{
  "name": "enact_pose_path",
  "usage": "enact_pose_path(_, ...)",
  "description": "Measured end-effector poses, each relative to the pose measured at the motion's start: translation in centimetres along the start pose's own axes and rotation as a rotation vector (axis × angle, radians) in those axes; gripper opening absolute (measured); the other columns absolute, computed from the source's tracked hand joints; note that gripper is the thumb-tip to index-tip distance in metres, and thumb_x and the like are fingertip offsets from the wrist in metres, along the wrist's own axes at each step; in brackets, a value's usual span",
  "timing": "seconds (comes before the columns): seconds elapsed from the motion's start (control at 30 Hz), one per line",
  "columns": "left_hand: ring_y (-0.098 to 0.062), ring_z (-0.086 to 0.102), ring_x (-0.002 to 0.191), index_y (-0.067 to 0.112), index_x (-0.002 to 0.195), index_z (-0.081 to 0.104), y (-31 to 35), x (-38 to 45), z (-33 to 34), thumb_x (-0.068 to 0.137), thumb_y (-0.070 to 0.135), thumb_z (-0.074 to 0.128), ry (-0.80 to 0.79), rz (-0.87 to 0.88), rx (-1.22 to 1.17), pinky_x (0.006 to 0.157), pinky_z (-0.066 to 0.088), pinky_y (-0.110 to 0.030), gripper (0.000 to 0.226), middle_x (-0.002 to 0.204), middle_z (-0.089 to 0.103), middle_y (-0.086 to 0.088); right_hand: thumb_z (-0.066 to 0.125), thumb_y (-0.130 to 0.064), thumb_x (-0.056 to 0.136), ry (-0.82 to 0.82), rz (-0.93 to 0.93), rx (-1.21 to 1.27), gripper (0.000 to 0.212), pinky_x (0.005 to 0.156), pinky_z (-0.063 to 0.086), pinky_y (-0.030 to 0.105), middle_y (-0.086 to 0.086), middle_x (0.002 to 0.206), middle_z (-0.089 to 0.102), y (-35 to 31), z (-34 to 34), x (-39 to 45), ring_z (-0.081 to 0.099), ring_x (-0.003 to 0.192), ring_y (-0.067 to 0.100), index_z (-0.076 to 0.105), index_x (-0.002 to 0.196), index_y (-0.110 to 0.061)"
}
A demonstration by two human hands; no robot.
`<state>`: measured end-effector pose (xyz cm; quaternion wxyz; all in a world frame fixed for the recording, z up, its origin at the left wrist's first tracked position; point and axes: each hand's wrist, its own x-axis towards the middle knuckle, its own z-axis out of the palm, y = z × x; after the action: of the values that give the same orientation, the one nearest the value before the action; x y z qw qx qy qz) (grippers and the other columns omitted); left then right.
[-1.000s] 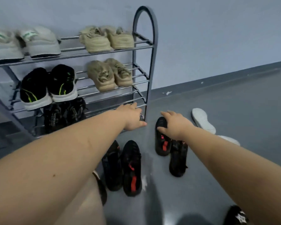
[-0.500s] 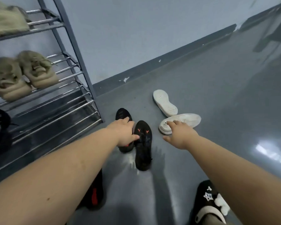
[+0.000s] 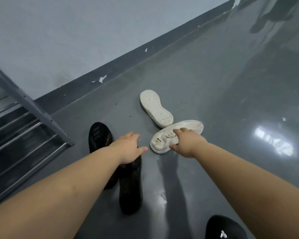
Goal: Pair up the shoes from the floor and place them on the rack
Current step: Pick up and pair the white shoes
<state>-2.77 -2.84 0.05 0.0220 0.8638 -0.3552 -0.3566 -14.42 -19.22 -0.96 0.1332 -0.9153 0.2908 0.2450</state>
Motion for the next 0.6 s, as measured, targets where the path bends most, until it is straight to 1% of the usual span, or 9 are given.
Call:
enact_pose_path(0.13,-0.019,0.029,0.141,0.015,0.149,0.02,-0.7,5.7,0.3,0.094,0.047,0.044,0.0,-0.028,-0.221,0.113,0.022,-0.025,0.068,0.153,0.03,-0.009,0.045,-0.049,0.092,0.008,0.038,0.049,0.064,0.11,0.033,0.041,0.011,0.148,0.036,0.8,0.1,6.2,0.035,0.136,0.03,0.029,0.145,-0.017)
enact_pose_path(0.23,-0.02,0.027,0.142,0.016,0.148,0.024,-1.4,10.0,0.8,0.093,0.045,0.047,0.0,-0.033,-0.295,0.114,0.02,-0.025,0.066,0.155,0.027,-0.007,0.046,-0.046,0.092,-0.001,0.083,0.105,0.064,0.111,0.032,0.04,0.012,0.148,0.036,1.4,0.8,10.3,0.036,0.135,0.031,0.028,0.145,-0.014)
enact_pose_path(0.33,-0.02,0.033,0.14,0.015,0.146,0.03,-1.5,14.3,1.6,0.093,0.043,0.049,-0.001,-0.055,-0.428,0.114,0.021,-0.026,0.064,0.153,0.033,-0.005,0.044,-0.046,0.093,0.015,0.132,0.206,0.069,0.109,0.031,0.039,0.014,0.15,0.033,1.6,1.6,13.3,0.036,0.135,0.033,0.018,0.15,-0.018)
enact_pose_path(0.4,-0.022,0.039,0.136,0.016,0.145,0.033,-1.1,17.2,2.4,0.092,0.04,0.052,0.005,-0.07,-0.593,0.116,0.025,-0.032,0.061,0.15,0.038,-0.006,0.044,-0.045,0.094,0.032,0.175,0.296,0.07,0.109,0.032,0.039,0.014,0.149,0.034,1.8,2.2,15.1,0.038,0.134,0.034,0.013,0.151,-0.018)
enact_pose_path(0.47,-0.023,0.043,0.133,0.016,0.145,0.034,-0.3,19.5,3.3,0.092,0.035,0.055,-0.001,-0.091,-0.821,0.114,0.031,-0.037,0.06,0.147,0.042,-0.007,0.043,-0.043,0.095,0.043,0.234,0.411,0.071,0.11,0.034,0.039,0.016,0.149,0.036,1.9,2.8,16.6,0.041,0.132,0.034,0.011,0.151,-0.013)
enact_pose_path(0.5,-0.022,0.043,0.132,0.016,0.145,0.033,0.1,20.4,3.8,0.091,0.032,0.056,-0.009,-0.104,-0.932,0.114,0.031,-0.038,0.06,0.146,0.043,-0.007,0.042,-0.042,0.096,0.048,0.263,0.48,0.071,0.111,0.032,0.039,0.016,0.15,0.035,1.7,2.9,17.2,0.04,0.134,0.033,0.01,0.151,-0.01)
enact_pose_path(0.57,-0.022,0.043,0.132,0.016,0.146,0.03,0.9,21.5,4.7,0.091,0.026,0.057,-0.035,-0.12,-1.107,0.113,0.033,-0.039,0.062,0.146,0.043,-0.006,0.042,-0.037,0.097,0.071,0.313,0.623,0.068,0.112,0.03,0.036,0.015,0.151,0.033,1.4,3.0,17.9,0.035,0.137,0.031,0.014,0.149,-0.002)
enact_pose_path(0.6,-0.021,0.045,0.129,0.016,0.146,0.032,1.2,21.9,5.1,0.091,0.022,0.056,-0.05,-0.115,-1.183,0.109,0.037,-0.037,0.06,0.144,0.045,-0.005,0.043,-0.034,0.098,0.102,0.335,0.693,0.065,0.109,0.031,0.034,0.016,0.15,0.035,1.2,3.1,18.2,0.036,0.137,0.032,0.02,0.147,0.001)
